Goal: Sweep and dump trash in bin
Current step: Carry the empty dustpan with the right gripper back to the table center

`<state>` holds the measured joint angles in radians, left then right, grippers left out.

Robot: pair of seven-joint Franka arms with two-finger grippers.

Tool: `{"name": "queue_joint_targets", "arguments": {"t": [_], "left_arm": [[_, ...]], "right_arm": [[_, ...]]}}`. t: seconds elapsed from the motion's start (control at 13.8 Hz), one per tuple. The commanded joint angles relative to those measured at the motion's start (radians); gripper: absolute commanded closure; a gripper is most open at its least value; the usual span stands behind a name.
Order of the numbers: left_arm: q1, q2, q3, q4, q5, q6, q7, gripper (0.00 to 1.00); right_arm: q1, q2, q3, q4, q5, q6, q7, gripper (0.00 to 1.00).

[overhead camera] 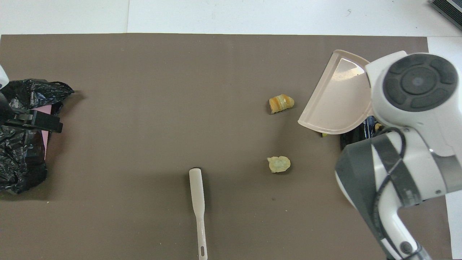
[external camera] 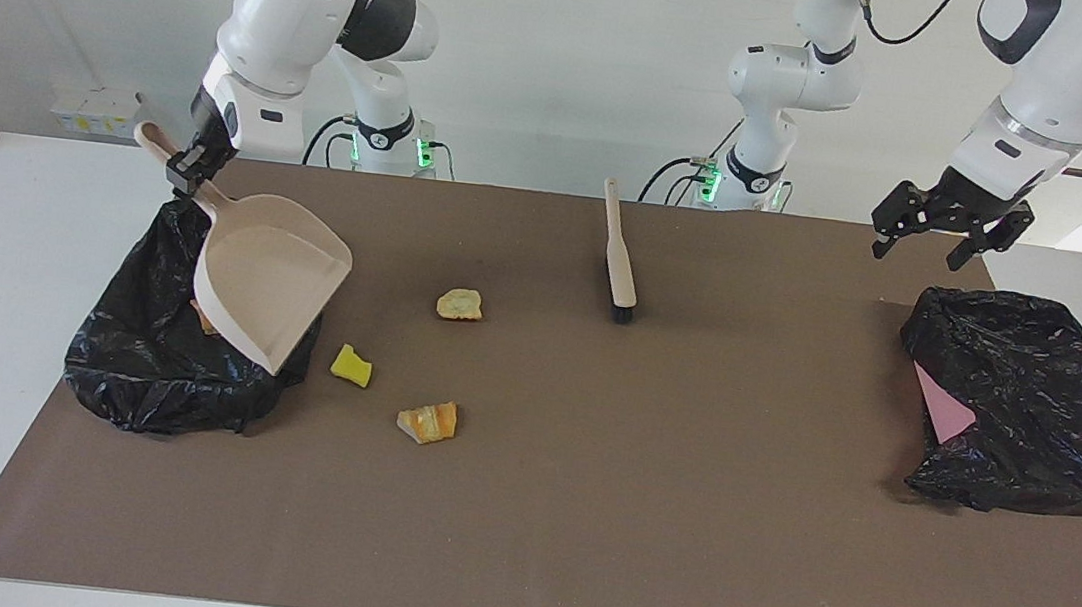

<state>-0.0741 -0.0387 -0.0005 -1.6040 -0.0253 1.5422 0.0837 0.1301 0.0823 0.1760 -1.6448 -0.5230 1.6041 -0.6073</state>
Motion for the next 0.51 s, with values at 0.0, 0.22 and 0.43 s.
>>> {"name": "queue_joint_targets", "arguments": {"t": [0.0,0.22,0.43], "left_arm": [[-0.015,-0.035,0.013,-0.040,0.019,-0.002,0.016,0.00],[-0.015,-0.037,0.011,-0.042,0.019,-0.001,0.016,0.00],[-0.013,-0.037,0.011,-0.043,0.019,-0.005,0.016,0.00]], "right_arm": [[0.081,0.172,0.000,0.204,0.088,-0.082,0.253,1.00],[0.138,0.253,0.000,0.269,0.196,-0.047,0.548,1.00],[0.229,0.379,0.000,0.400,0.259,-0.023,0.847,1.00]]}}
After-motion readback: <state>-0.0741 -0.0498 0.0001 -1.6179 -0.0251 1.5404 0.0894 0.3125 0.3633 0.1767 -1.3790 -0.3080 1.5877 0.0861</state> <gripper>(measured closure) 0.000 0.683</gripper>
